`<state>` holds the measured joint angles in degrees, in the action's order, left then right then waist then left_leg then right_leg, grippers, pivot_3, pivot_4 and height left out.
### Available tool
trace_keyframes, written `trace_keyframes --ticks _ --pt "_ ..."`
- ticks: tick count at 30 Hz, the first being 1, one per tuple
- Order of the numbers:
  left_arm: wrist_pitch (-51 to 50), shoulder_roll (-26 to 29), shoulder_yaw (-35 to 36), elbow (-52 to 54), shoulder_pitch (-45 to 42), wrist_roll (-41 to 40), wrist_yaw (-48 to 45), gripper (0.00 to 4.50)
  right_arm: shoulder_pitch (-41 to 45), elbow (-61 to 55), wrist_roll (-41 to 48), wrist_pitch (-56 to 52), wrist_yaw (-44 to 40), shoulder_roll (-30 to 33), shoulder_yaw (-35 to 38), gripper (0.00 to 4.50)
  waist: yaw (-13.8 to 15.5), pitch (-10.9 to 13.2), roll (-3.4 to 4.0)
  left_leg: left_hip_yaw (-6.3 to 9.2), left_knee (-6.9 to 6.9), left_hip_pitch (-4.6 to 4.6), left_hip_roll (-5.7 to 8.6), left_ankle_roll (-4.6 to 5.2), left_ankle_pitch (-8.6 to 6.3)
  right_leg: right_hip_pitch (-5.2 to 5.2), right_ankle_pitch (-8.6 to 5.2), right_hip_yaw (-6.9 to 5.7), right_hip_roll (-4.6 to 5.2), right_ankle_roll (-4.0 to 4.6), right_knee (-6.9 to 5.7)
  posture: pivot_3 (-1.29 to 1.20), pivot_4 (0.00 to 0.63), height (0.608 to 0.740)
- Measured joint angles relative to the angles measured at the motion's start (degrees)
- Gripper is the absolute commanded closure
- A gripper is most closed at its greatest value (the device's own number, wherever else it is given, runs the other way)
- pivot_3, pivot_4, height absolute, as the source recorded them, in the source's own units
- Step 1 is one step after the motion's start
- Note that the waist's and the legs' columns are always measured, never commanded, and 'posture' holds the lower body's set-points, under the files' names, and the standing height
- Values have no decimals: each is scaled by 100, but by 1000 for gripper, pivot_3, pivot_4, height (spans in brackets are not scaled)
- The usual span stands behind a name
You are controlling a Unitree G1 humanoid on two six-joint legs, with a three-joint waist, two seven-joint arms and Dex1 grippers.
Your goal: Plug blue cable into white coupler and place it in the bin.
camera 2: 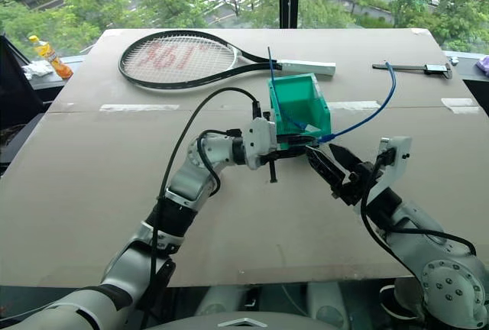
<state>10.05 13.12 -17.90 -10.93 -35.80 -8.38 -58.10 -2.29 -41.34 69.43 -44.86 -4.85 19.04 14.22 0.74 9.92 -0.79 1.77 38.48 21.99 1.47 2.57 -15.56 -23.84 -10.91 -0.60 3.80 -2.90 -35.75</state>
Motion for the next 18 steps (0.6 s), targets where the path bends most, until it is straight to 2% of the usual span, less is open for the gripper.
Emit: trace_keyframes --ticks 7,8,11,12,16,18 --pt "172 26 -2 -113 -2 36 34 4500 284 267 75 278 147 -17 -44 520 -4 0 1 1 0 -1 -2 0 0 0 0 0 -4 0 -3 0 150 740" --pt "184 30 -2 -114 -2 36 36 4500 283 316 84 281 146 -11 -44 1050 -3 0 1 1 0 -1 -2 0 0 0 0 0 -4 0 -2 0 150 740" --pt "220 41 -2 -117 -2 37 42 4500 283 390 80 306 134 25 -75 2033 -3 0 1 0 0 -1 -2 0 0 0 0 1 -4 0 -2 0 150 740" --pt "229 43 -2 -118 -2 37 44 4500 283 406 78 308 124 39 -94 2679 -4 0 1 0 0 -1 -2 0 0 0 0 1 -4 0 -3 0 150 740" --pt "291 54 0 -151 -4 45 63 4500 284 444 49 334 41 81 -156 4436 -4 0 1 1 0 -1 -3 0 0 0 0 1 -5 0 -3 0 150 740" --pt "304 65 0 -161 -4 45 67 4500 286 461 28 379 24 90 -198 4436 -4 0 1 1 0 -1 -3 0 0 0 0 1 -5 0 -3 0 150 740"
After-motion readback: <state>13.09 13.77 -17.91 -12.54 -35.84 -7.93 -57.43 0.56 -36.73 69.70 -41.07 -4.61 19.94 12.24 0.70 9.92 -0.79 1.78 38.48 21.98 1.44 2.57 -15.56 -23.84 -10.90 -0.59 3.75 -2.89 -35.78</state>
